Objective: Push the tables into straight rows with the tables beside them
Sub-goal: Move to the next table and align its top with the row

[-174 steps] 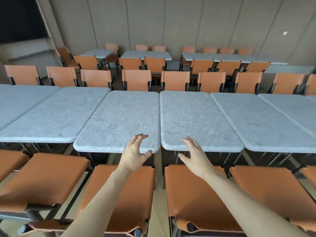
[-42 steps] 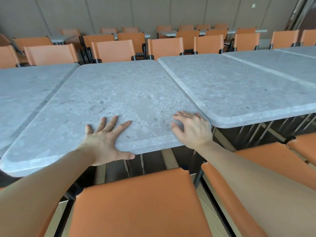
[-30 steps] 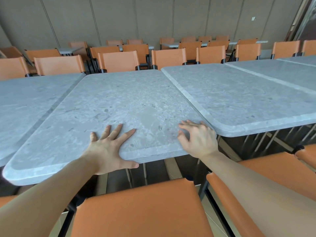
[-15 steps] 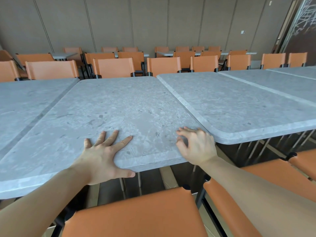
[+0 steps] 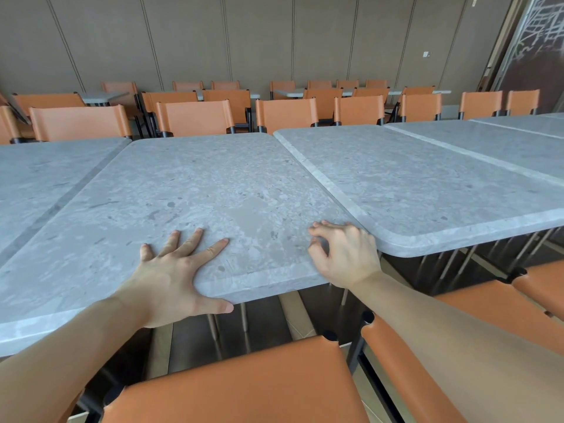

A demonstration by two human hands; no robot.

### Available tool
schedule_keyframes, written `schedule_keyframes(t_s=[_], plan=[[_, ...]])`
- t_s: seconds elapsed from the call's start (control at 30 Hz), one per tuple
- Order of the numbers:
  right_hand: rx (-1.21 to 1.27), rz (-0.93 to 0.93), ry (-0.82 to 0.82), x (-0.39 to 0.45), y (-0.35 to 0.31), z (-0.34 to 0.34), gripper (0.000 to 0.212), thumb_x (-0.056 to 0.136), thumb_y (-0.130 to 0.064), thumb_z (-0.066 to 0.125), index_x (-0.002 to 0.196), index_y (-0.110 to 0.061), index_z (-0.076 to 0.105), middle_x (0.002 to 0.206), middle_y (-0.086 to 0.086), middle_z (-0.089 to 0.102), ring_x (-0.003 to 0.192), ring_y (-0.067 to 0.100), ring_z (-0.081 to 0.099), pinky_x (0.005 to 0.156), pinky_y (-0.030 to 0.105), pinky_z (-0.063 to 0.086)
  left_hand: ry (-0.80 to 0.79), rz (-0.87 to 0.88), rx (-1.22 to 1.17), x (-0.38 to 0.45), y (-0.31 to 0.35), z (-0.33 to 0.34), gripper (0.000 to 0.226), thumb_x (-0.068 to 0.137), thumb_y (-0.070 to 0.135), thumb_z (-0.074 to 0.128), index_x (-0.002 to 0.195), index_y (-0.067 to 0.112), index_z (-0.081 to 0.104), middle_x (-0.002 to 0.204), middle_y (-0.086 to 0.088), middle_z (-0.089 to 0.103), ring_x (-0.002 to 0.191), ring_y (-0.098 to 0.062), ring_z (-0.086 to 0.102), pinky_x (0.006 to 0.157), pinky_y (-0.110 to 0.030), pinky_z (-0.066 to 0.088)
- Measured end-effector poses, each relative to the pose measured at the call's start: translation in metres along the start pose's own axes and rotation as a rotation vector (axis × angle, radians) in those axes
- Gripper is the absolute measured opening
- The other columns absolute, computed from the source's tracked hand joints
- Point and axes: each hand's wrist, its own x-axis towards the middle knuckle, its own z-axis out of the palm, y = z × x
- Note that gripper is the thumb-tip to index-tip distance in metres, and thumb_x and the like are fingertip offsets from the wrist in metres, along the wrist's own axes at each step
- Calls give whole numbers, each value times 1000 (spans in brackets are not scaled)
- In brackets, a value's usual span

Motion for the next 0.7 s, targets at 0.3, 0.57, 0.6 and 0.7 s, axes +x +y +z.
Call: schedule_keyframes(t_s=[0.3, 0.57, 0.6, 0.7], plan=[[-7, -2, 13, 0, -1, 2, 54, 83, -43, 34, 119, -30, 74, 126, -7, 72, 112, 34, 65, 89, 44, 54, -12, -7, -15, 2, -1, -1, 113, 33, 113, 10, 132, 72, -27, 169, 6, -16, 157, -27, -13, 121, -57, 3], [-12, -43, 54, 2, 4, 7, 58, 83, -42, 29, 113, -27, 75, 119, -2, 74, 111, 34, 67, 85, 46, 56, 19, -4, -30, 7, -3, 2, 119, 29, 113, 10, 138, 72, -19, 170, 8, -11, 157, -26, -7, 121, -57, 6], [-9, -40, 54, 3, 5, 7, 55, 83, -40, 31, 112, -26, 75, 119, -2, 74, 111, 34, 67, 85, 45, 56, 30, -1, -32, 8, -3, 1, 121, 29, 113, 10, 139, 72, -17, 170, 8, -10, 157, -26, -7, 121, -57, 7], [8, -20, 42, 7, 2, 9, 54, 82, -39, 32, 111, -28, 76, 120, -3, 74, 110, 35, 66, 87, 44, 54, 33, -14, -49, 9, -6, 3, 127, 28, 114, 12, 145, 68, -11, 170, 10, -7, 157, -25, -4, 122, -58, 7]])
